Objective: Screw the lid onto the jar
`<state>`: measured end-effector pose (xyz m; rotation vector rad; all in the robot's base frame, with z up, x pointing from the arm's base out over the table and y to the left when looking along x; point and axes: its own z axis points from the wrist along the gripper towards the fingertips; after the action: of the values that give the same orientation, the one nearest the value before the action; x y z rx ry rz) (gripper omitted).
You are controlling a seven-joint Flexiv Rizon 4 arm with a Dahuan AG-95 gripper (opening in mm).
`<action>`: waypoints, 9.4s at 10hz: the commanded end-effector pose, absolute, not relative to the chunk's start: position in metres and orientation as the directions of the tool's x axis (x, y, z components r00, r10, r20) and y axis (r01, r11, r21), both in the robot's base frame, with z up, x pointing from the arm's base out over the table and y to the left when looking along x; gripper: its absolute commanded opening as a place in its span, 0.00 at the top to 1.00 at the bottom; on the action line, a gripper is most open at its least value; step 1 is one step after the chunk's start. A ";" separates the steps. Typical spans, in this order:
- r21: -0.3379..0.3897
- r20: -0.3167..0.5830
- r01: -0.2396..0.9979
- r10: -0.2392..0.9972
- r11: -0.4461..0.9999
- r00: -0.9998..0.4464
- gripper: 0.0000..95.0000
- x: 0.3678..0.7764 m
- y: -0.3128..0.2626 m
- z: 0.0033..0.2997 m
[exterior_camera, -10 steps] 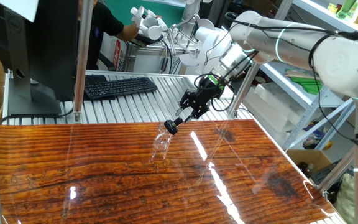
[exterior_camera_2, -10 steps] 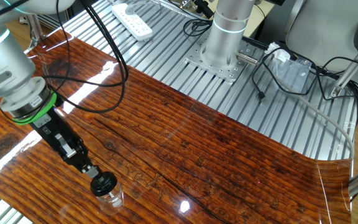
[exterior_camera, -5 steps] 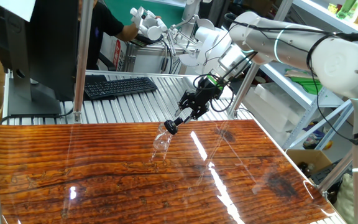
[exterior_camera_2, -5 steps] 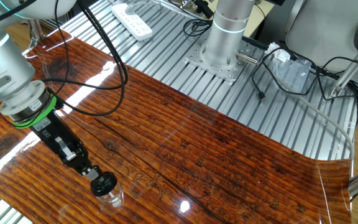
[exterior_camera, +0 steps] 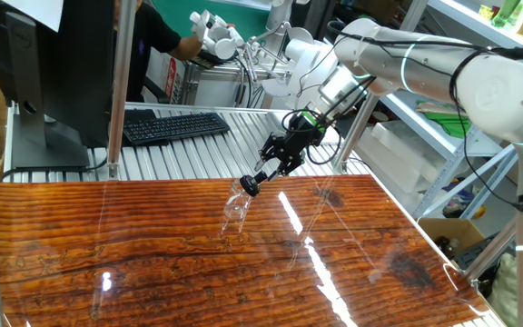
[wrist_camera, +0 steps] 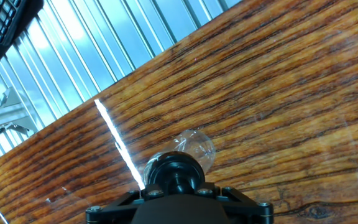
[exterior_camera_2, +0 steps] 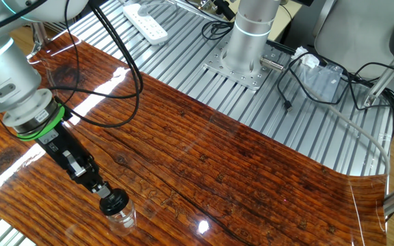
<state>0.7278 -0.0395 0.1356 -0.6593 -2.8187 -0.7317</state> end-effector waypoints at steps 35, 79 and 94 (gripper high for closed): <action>0.189 0.023 0.302 0.304 0.934 -0.952 1.00 0.713 0.001 0.173; 0.024 -0.123 0.157 0.159 0.987 -0.980 1.00 0.726 0.014 0.154; 0.005 -0.018 0.143 0.143 0.990 -0.990 1.00 0.729 0.017 0.150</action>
<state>0.7302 0.0170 0.1508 -0.2263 -3.1502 -0.0033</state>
